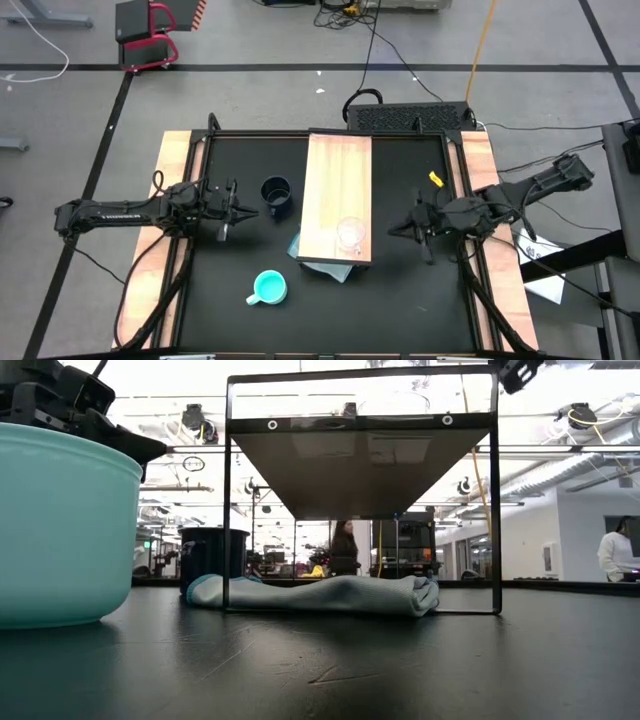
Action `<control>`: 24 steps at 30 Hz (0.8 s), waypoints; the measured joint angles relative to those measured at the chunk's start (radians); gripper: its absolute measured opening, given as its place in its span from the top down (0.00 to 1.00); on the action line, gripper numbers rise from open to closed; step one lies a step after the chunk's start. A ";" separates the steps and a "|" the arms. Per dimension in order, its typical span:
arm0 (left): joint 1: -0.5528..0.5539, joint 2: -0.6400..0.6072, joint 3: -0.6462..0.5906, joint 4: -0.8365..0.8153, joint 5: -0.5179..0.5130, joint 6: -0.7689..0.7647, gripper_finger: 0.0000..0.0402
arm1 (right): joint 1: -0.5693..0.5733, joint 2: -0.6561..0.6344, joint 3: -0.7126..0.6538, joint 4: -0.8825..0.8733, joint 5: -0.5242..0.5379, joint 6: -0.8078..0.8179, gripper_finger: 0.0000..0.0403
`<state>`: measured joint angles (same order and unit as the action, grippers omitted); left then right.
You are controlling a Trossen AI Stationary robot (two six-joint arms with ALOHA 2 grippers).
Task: Stack small to large cups/mugs on shelf
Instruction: Put the light blue mug on the shelf
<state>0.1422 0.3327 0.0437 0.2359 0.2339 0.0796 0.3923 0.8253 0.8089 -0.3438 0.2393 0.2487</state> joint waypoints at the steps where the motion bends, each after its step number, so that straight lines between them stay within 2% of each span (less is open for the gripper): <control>1: 0.000 0.000 0.000 -0.001 0.000 -0.003 0.92 | 0.005 -0.007 -0.023 0.031 0.000 -0.003 1.00; 7: 0.000 0.000 0.000 0.000 0.004 -0.009 0.92 | 0.048 -0.015 -0.121 0.147 0.000 -0.011 1.00; 12: 0.000 0.000 0.000 -0.002 0.060 0.001 0.92 | 0.086 -0.019 -0.183 0.230 0.003 -0.033 1.00; 20: 0.000 0.000 0.000 -0.001 0.060 0.001 0.92 | 0.124 -0.066 -0.302 0.399 0.102 -0.082 1.00; 24: 0.000 0.000 0.000 -0.001 0.060 0.003 0.92 | 0.134 -0.112 -0.386 0.468 0.112 -0.082 1.00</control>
<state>0.1421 0.3328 0.0433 0.2352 0.2934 0.0822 0.5259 0.7130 0.4230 0.1243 0.3516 0.1665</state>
